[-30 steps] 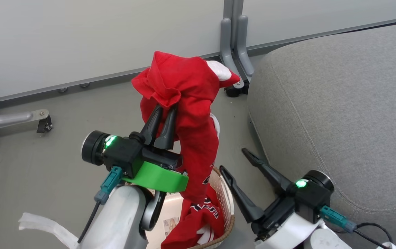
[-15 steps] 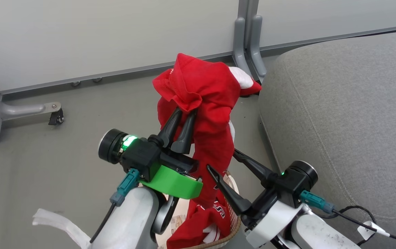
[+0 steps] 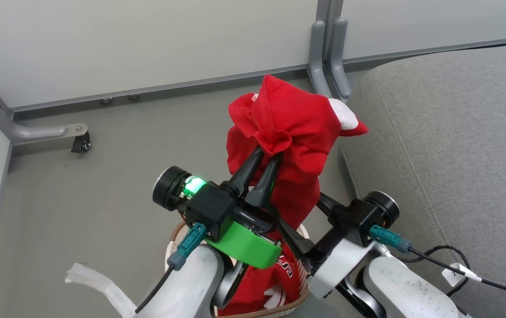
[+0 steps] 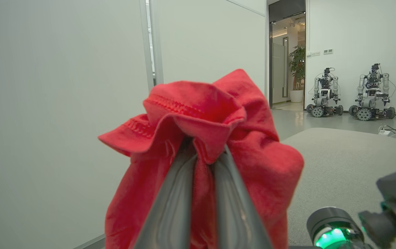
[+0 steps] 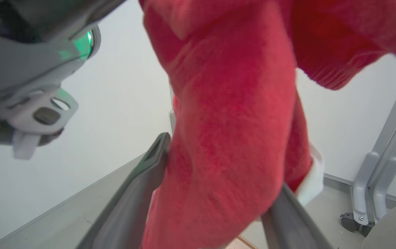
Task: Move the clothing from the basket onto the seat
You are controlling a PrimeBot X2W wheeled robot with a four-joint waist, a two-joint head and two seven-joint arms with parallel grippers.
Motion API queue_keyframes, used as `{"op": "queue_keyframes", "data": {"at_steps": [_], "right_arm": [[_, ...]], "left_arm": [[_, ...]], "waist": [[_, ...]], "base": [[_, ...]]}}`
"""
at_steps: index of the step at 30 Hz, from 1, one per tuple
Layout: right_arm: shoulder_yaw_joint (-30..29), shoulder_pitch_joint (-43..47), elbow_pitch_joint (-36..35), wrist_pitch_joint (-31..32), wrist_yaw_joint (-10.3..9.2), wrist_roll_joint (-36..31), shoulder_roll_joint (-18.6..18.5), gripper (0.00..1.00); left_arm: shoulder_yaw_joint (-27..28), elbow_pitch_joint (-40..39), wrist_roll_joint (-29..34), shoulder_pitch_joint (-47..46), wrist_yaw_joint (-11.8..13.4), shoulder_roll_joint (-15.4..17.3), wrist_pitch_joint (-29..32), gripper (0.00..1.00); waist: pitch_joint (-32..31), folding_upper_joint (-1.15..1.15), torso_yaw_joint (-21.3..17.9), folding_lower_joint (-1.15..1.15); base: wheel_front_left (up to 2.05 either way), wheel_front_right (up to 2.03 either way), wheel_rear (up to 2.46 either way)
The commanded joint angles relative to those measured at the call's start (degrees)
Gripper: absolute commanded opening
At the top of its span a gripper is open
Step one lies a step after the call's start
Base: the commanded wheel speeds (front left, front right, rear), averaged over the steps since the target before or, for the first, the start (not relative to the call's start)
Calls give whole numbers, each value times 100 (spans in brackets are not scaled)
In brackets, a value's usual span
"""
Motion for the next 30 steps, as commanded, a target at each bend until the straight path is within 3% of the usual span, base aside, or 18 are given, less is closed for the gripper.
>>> {"op": "queue_keyframes", "data": {"at_steps": [1,11,12,14,30], "right_arm": [[-3,-86,52,-18,-4,-37,51,100],[-194,-124,282,-18,-4,-57,224,100],[-221,-95,311,-18,-4,4,242,84],[-258,-101,333,-18,-4,16,256,0],[-518,-1,216,-18,-4,-20,344,0]], "left_arm": [[-34,-31,-22,-101,45,17,-3,0],[-153,39,-35,-98,61,16,-3,0],[-152,54,-31,-91,60,16,-3,0],[-143,70,-28,-80,60,16,-3,0],[-91,178,13,-58,58,16,-3,0]], "waist": [[-3,0,18,0],[-23,0,67,0],[-23,0,68,0],[-24,0,68,0],[-23,0,25,0]], "base": [[0,0,0],[0,0,0],[0,0,0],[0,0,0],[0,0,0]]}}
